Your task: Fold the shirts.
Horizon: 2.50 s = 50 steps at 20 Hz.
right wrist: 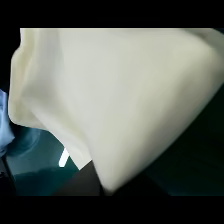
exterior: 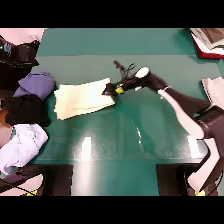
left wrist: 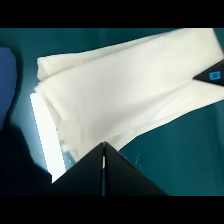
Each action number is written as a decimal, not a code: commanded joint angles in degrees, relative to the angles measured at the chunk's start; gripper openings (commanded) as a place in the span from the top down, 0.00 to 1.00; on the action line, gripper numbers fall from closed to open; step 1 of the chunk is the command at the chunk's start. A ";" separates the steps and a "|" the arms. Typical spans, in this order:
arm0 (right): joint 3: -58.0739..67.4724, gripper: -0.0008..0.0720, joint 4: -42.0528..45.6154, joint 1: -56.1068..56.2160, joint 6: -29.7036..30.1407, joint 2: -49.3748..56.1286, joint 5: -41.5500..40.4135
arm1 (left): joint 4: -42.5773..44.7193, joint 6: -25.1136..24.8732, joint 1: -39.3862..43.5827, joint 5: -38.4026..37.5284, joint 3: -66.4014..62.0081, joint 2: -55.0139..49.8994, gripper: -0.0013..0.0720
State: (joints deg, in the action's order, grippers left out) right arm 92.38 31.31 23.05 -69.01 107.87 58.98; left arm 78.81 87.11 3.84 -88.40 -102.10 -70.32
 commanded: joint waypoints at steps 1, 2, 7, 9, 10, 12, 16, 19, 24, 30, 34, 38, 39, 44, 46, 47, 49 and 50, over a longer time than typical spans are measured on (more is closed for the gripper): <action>-2.10 0.97 6.49 -8.41 1.11 -8.17 3.65 | 0.00 -0.55 -0.07 -1.14 0.02 -0.02 0.95; -3.63 0.97 8.41 -12.92 1.11 -11.65 4.70 | -0.02 -0.52 -0.04 -1.09 0.02 -0.02 0.95; -8.37 0.97 16.79 -34.49 0.46 -22.43 3.74 | -0.35 -0.02 -0.04 0.50 0.02 -0.02 0.95; -8.94 0.97 16.74 -42.95 0.48 -24.20 2.82 | -2.01 0.15 -0.04 0.90 0.02 -0.02 0.95; -8.92 0.97 16.70 -46.64 0.46 -24.50 2.27 | -3.39 0.15 -0.04 0.92 0.02 -0.02 0.95; -8.79 0.97 16.24 -53.40 0.46 -24.26 0.90 | -5.68 0.57 -0.04 0.92 0.02 -0.02 0.95; -8.59 0.98 16.24 -61.75 1.29 -22.34 -2.45 | -6.08 1.88 -0.04 0.92 0.02 -0.02 0.95; -5.16 0.98 16.31 -64.89 2.69 -20.24 -3.48 | -6.19 3.08 -0.04 0.83 0.04 -0.02 0.95; 6.56 0.97 16.85 -66.86 2.69 -17.07 -2.19 | -6.19 4.44 -0.04 0.87 0.04 -0.02 0.95; 14.40 0.98 18.69 -66.86 2.40 -16.55 3.06 | -6.19 4.42 -0.04 0.74 0.04 -0.02 0.95; 15.61 0.97 25.27 -66.86 0.22 -17.20 8.50 | -6.19 4.39 -0.04 0.68 0.04 -0.02 0.95; 12.00 0.97 42.21 -66.86 -7.82 -20.33 10.60 | -6.19 3.93 -0.04 0.02 0.04 -0.02 0.95; 10.80 0.97 46.75 -66.86 -10.43 -21.20 10.82 | -6.19 3.91 -0.04 0.02 0.04 -0.02 0.95; 3.89 0.97 55.78 -69.16 -15.19 -24.06 14.93 | -6.19 2.86 -0.04 -0.11 0.04 -0.02 0.95; 1.86 0.97 55.78 -71.32 -15.74 -24.15 18.21 | -6.19 2.86 -0.04 -0.11 0.02 -0.02 0.95; 1.03 0.97 55.80 -72.48 -16.48 -24.15 19.67 | -6.19 2.86 -0.04 -0.11 0.02 -0.02 0.95; -0.52 0.74 55.78 -75.23 -16.90 -24.15 22.67 | -6.19 2.86 -0.04 -0.11 0.04 -0.02 0.95; -1.20 0.43 55.78 -76.56 -16.94 -24.15 23.80 | -6.19 2.86 -0.04 -0.11 0.02 -0.02 0.95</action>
State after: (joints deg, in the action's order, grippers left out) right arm 93.51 85.89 -50.26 -84.62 83.92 78.02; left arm 72.60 90.11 3.81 -88.51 -102.06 -70.32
